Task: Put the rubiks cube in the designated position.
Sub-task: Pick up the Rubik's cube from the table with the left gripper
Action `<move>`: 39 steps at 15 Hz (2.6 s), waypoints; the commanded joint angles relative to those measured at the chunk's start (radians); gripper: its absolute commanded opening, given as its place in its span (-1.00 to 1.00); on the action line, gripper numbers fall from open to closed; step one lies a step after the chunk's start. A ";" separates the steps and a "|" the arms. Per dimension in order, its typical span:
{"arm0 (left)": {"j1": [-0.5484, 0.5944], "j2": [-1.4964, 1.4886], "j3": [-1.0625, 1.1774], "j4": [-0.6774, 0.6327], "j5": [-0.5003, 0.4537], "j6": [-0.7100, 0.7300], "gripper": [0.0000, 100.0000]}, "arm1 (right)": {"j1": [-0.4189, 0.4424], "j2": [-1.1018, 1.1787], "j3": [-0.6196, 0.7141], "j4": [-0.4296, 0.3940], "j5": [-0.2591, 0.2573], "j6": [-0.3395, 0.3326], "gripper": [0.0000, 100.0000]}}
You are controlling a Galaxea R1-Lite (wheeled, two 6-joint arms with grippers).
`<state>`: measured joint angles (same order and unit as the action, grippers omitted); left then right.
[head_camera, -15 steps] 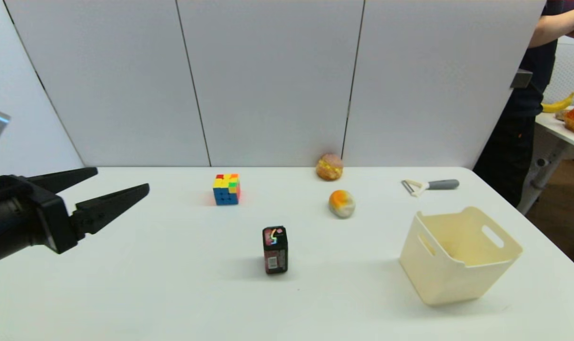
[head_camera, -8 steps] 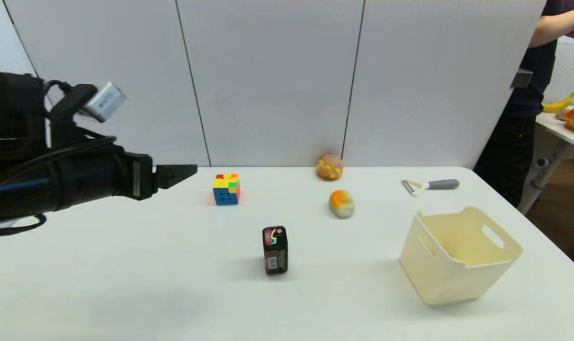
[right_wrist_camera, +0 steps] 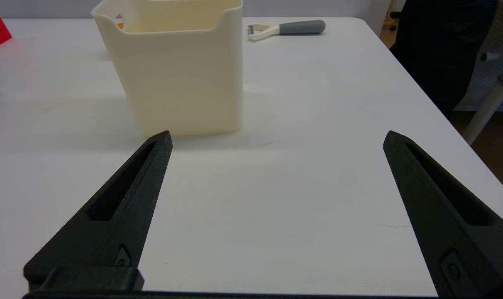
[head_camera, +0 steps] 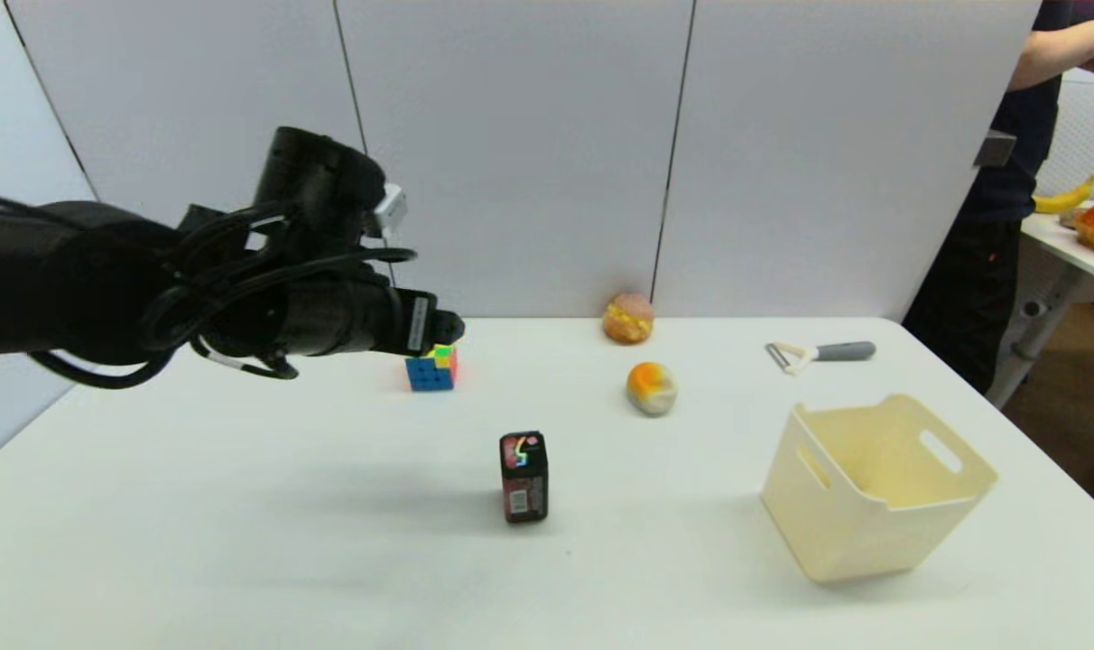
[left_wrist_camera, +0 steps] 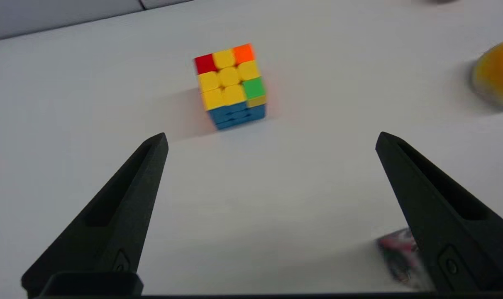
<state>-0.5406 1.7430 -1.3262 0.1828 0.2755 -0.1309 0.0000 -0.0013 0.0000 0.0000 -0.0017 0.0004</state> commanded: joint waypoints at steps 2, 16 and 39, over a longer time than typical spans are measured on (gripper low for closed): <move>-0.079 0.190 -0.154 0.089 0.134 -0.116 1.00 | 0.000 0.001 0.000 0.000 0.000 0.000 1.00; 0.080 0.398 -0.300 0.001 0.162 -0.158 1.00 | 0.000 0.001 0.000 0.000 0.000 0.000 1.00; 0.128 0.478 -0.306 0.023 0.017 -0.164 1.00 | 0.000 0.001 0.000 0.000 0.000 0.000 1.00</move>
<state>-0.4145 2.2177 -1.6298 0.2019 0.2911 -0.2928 0.0000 -0.0013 0.0000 0.0000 -0.0017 0.0000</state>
